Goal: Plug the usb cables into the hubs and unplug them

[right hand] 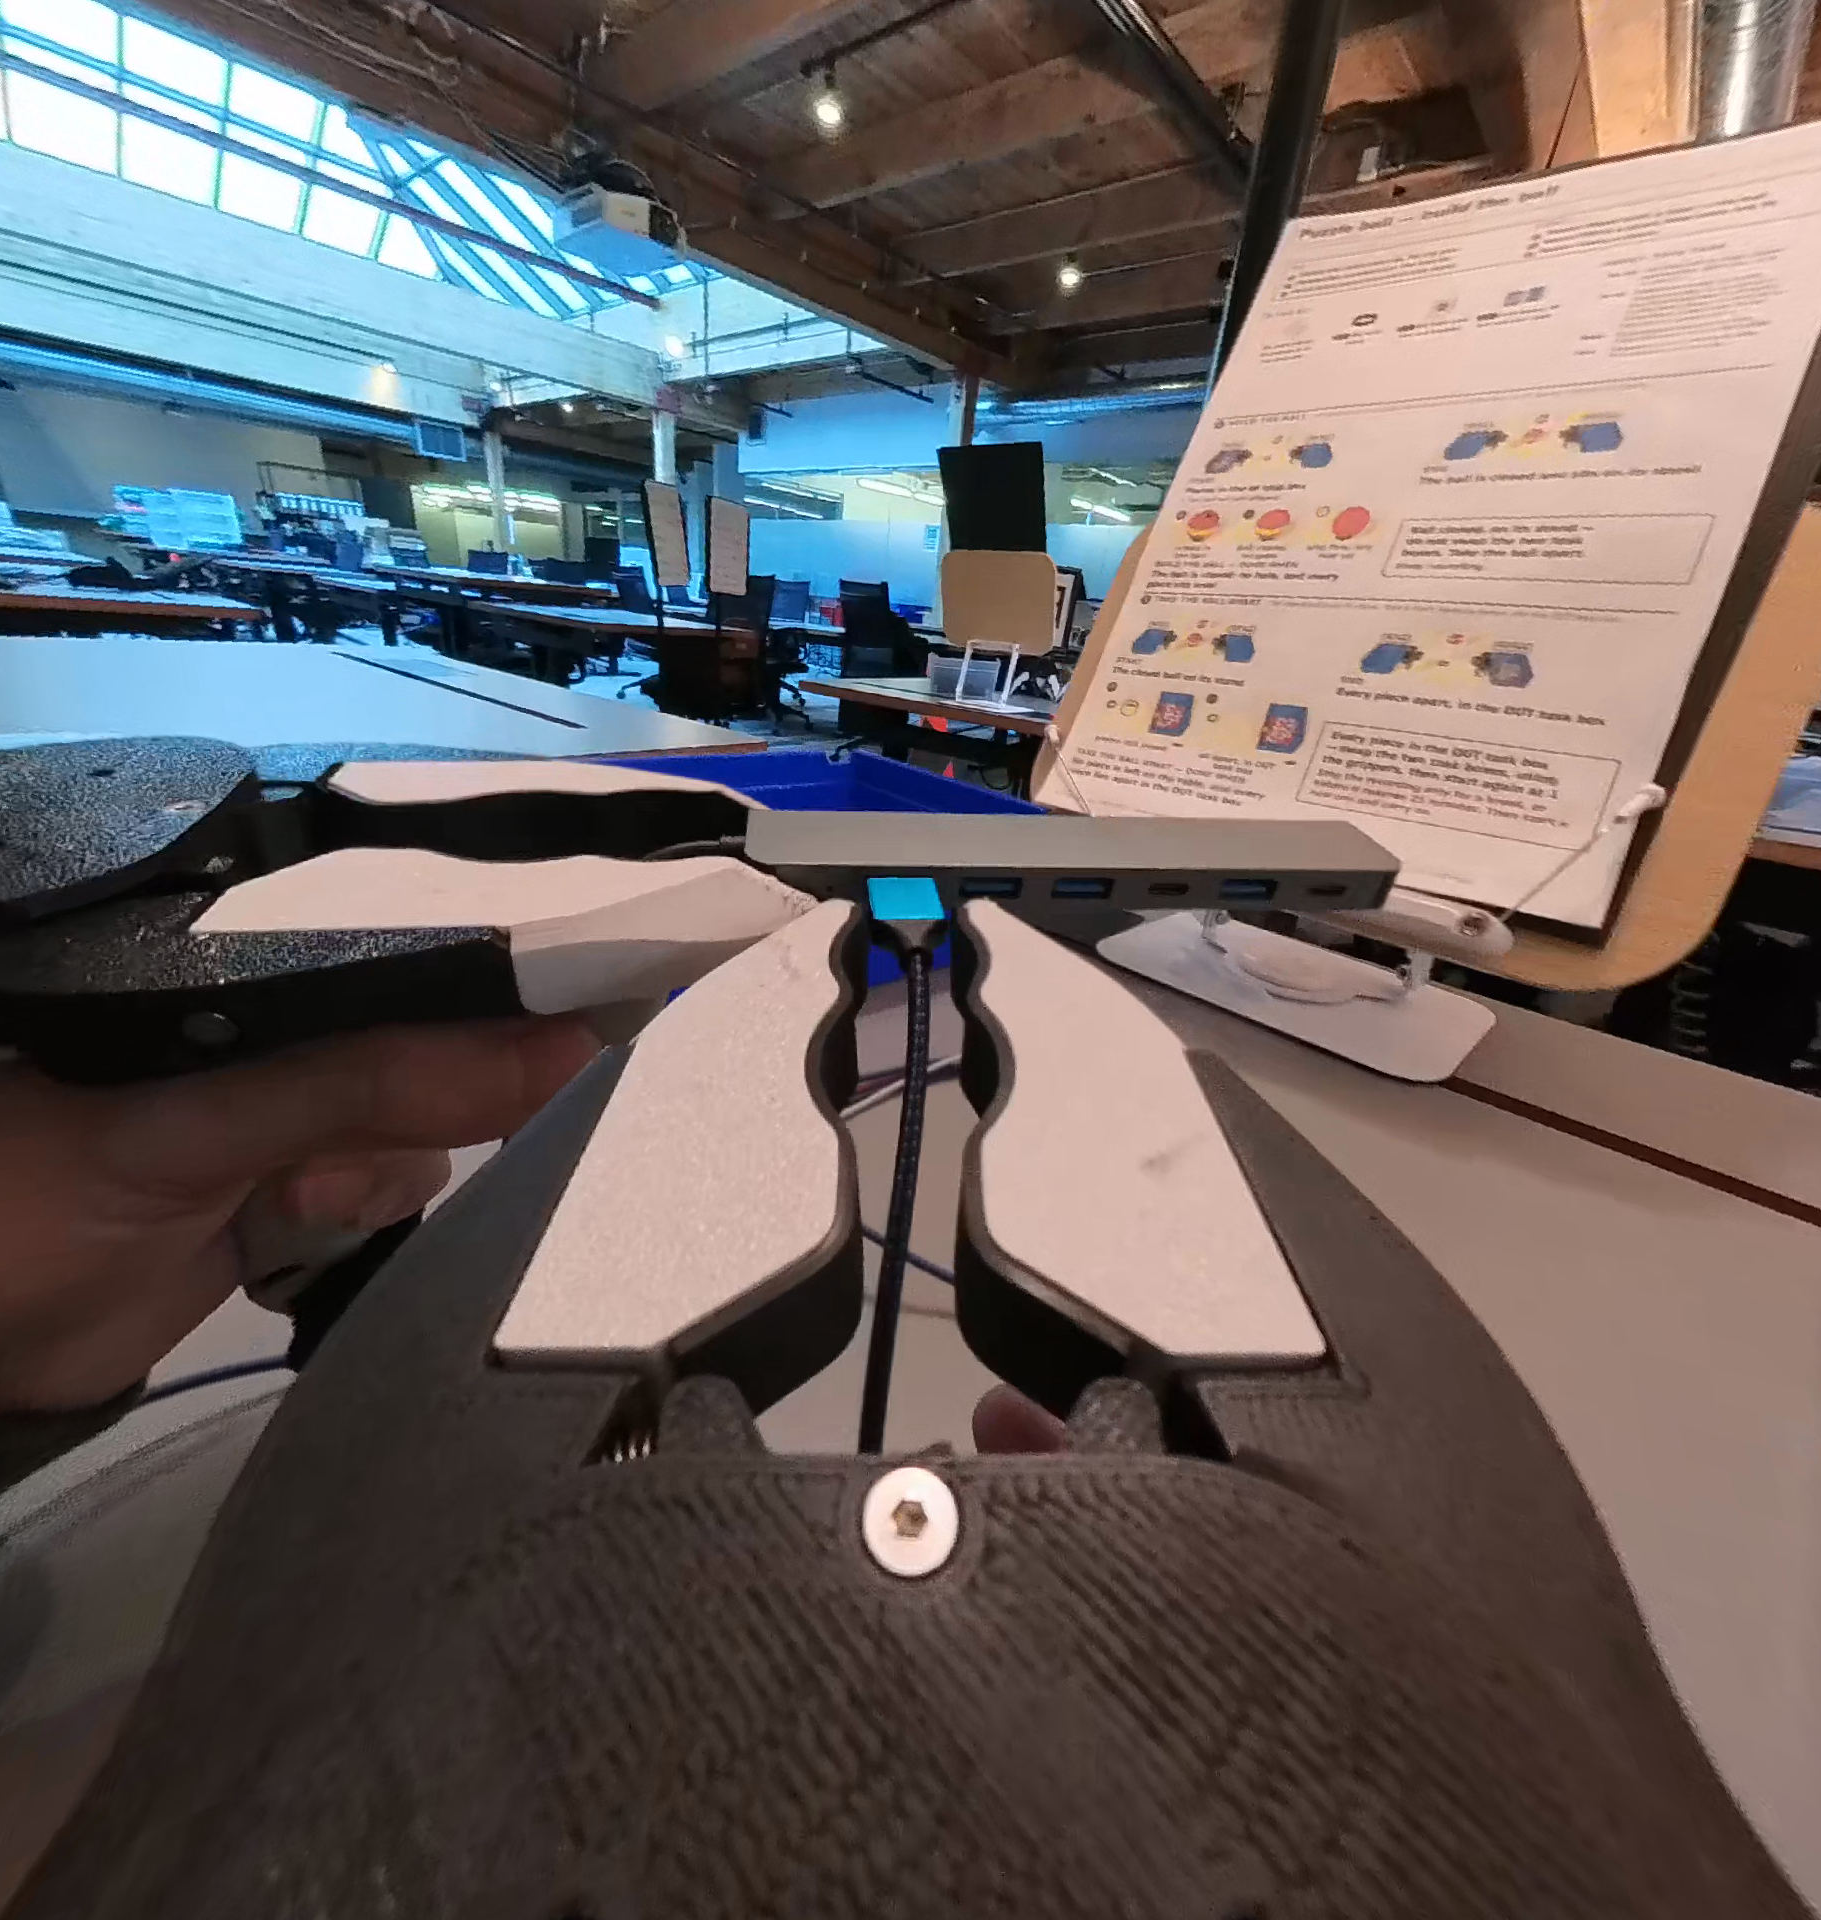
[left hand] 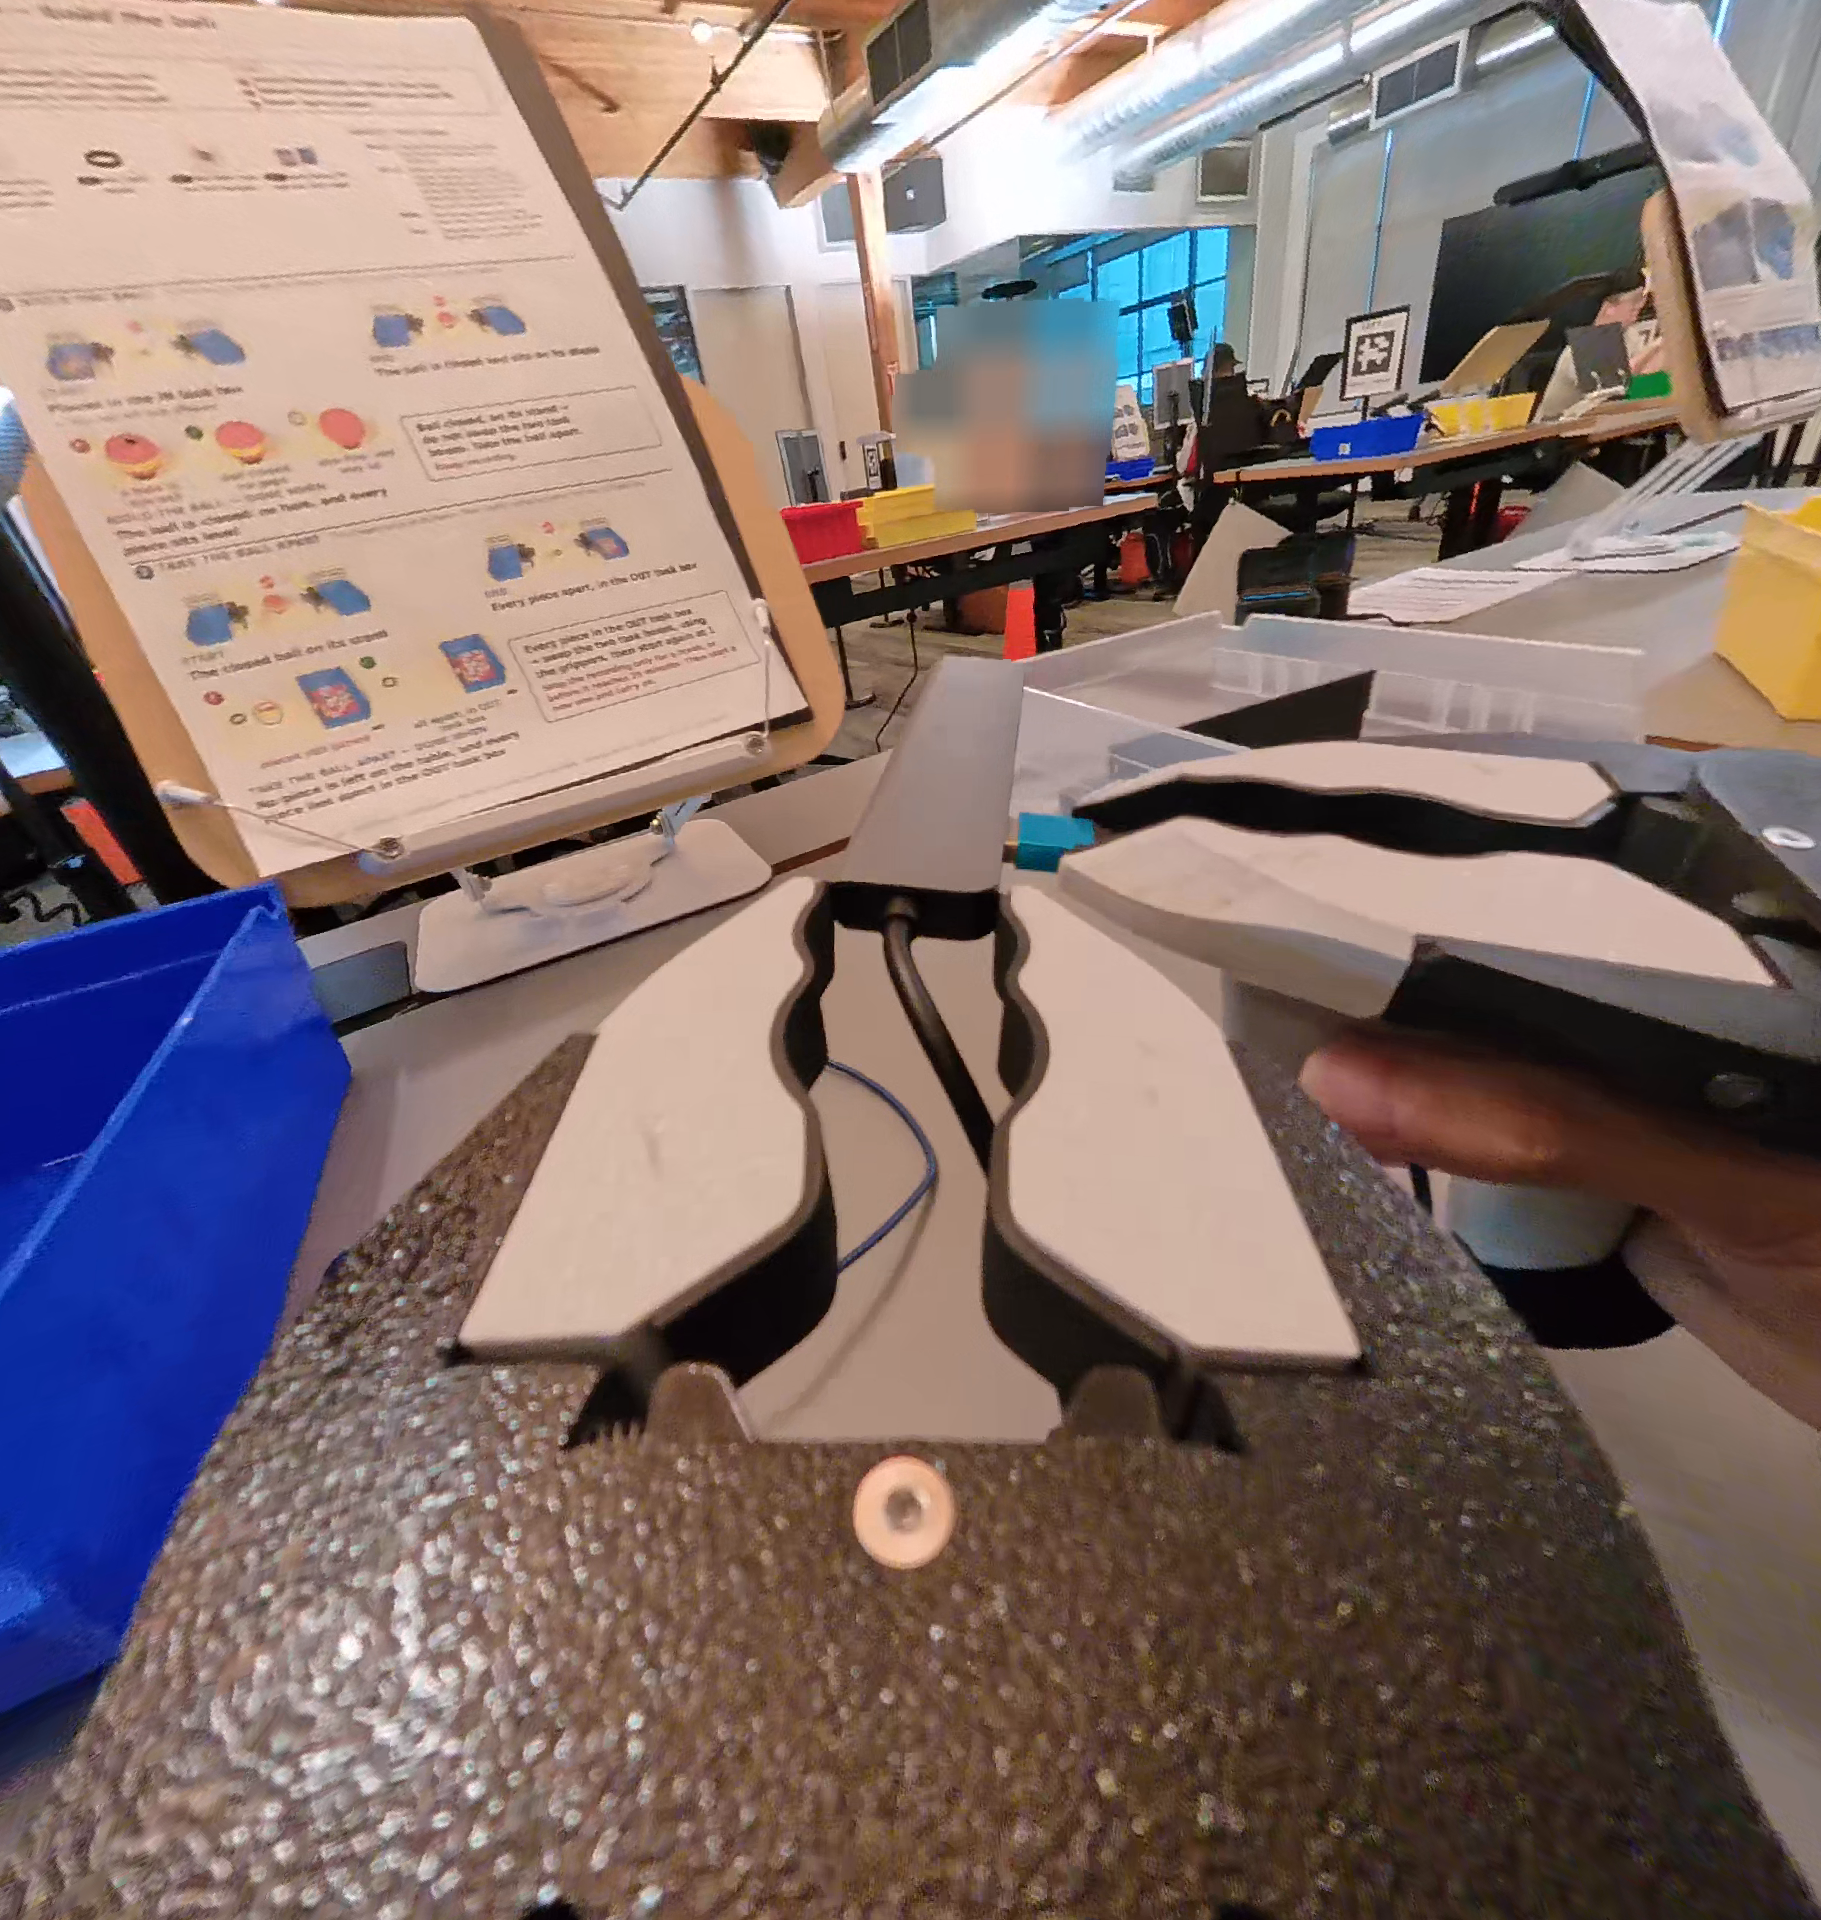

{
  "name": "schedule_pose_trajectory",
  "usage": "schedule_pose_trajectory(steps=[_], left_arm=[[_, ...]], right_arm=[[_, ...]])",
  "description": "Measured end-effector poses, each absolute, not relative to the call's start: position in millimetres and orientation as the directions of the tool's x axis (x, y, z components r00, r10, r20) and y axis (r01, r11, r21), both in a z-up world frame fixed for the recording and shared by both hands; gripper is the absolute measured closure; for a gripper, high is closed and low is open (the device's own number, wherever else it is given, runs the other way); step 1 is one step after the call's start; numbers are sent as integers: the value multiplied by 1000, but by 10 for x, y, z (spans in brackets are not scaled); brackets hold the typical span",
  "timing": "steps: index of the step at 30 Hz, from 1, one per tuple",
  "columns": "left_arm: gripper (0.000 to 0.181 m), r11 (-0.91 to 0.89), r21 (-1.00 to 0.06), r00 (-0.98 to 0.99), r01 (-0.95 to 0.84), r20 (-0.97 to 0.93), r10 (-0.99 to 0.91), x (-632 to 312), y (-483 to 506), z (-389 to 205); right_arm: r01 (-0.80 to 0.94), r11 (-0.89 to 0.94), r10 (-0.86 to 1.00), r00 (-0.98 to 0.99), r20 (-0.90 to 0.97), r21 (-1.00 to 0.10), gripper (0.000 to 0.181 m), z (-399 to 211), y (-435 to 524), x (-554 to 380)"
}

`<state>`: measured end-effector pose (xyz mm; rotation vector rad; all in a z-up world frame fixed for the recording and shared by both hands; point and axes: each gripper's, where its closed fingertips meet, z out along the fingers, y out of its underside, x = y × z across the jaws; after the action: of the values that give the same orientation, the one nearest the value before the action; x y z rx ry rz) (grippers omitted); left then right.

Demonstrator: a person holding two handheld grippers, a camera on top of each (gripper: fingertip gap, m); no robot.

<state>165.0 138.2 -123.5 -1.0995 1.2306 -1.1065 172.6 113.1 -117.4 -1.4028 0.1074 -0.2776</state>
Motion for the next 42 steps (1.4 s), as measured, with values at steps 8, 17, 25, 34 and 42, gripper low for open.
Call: schedule_pose_trajectory(steps=[8, 17, 25, 34, 42], left_arm=[[153, 106, -993, 75, 45, -102, -992, 1579, 1646, -1153], [153, 104, -995, 114, 10, -102, -988, 1551, 1827, -1200], [153, 24, -999, 299, 46, -10, -954, 1241, 2686, -1064], [153, 41, -998, 259, 57, -24, -965, 1183, 2666, -912], [153, -3, -988, 314, 151, 51, -948, 827, 3004, -604]], right_arm=[[140, 133, -229, 968, 107, -981, 168, -1068, 1423, 1662], [151, 44, -246, 960, 136, -987, 168, -1138, 1585, 1628], [122, -30, -273, 954, 126, -992, 168, -1297, 1192, 1831], [295, -138, -483, 814, 325, -945, 168, -1192, 666, 2377], [402, -249, -324, 823, 466, -881, 168, -1243, 561, 2402]])
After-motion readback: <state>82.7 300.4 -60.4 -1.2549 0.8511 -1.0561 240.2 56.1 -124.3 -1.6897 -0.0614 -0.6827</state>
